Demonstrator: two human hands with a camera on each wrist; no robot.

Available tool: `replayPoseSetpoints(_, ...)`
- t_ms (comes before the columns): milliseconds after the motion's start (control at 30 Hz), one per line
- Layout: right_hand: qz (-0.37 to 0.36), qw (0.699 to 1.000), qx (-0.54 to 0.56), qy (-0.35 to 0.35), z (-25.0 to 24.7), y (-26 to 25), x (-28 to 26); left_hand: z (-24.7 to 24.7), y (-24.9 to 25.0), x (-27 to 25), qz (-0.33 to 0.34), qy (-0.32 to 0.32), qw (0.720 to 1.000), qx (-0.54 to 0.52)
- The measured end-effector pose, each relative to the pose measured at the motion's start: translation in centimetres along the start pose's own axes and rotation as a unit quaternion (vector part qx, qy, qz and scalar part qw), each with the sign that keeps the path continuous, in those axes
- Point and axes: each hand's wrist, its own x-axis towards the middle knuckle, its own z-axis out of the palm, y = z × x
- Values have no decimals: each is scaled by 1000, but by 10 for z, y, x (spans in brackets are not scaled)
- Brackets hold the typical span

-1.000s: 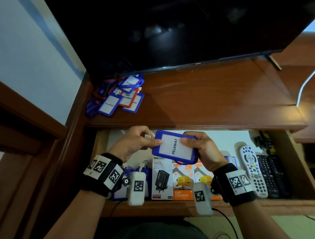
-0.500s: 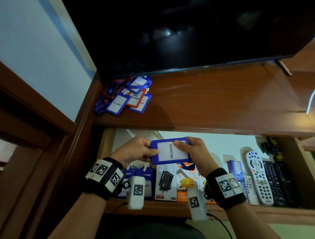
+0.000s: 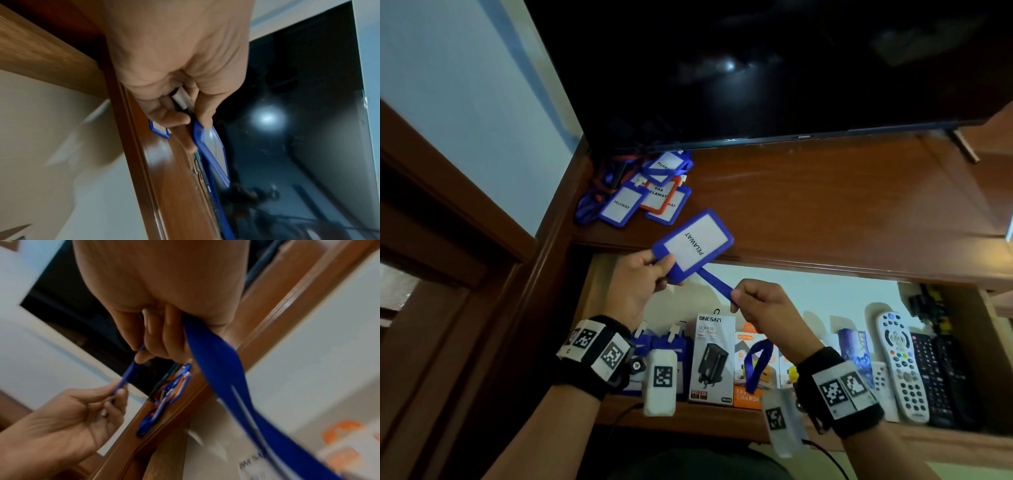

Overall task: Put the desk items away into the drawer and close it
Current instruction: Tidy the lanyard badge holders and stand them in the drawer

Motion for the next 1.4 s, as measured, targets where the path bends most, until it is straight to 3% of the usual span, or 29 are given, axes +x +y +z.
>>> replayPoseSetpoints(100, -41, 996, -65, -38, 0, -15, -4, 7, -3, -2, 30, 12, 996, 78)
replayPoseSetpoints(233, -70, 989, -113, -62, -3, -32, -3, 12, -3, -2, 68, -24, 976, 204)
replayPoseSetpoints(433, -78, 978, -183, -70, -7, -27, 9, 10, 5, -7, 44, -173, 918, 354)
replayPoseSetpoints(700, -81, 972, -210, -63, -12, -10, 10, -2, -1, -12, -19, -310, 870, 383)
replayPoseSetpoints(900, -50, 992, -69, -93, -19, -8, 14, -5, 10, -15, -45, -370, 890, 264)
replayPoseSetpoints(1000, -28, 996, 54, -72, -16, -1, 23, -8, 4, -13, -9, -343, 919, 194)
replayPoseSetpoints(1133, 22, 991, 134, -2, -2, 16, 34, -4, -9, -11, 9, -233, 963, 135)
replayPoseSetpoints(1267, 86, 990, 109, 28, 18, 33, 38, 2, -23, -8, -7, -113, 991, 74)
replayPoseSetpoints(1400, 131, 987, 87, 37, 37, 33, 43, 12, -38, -4, -32, -4, 998, 61)
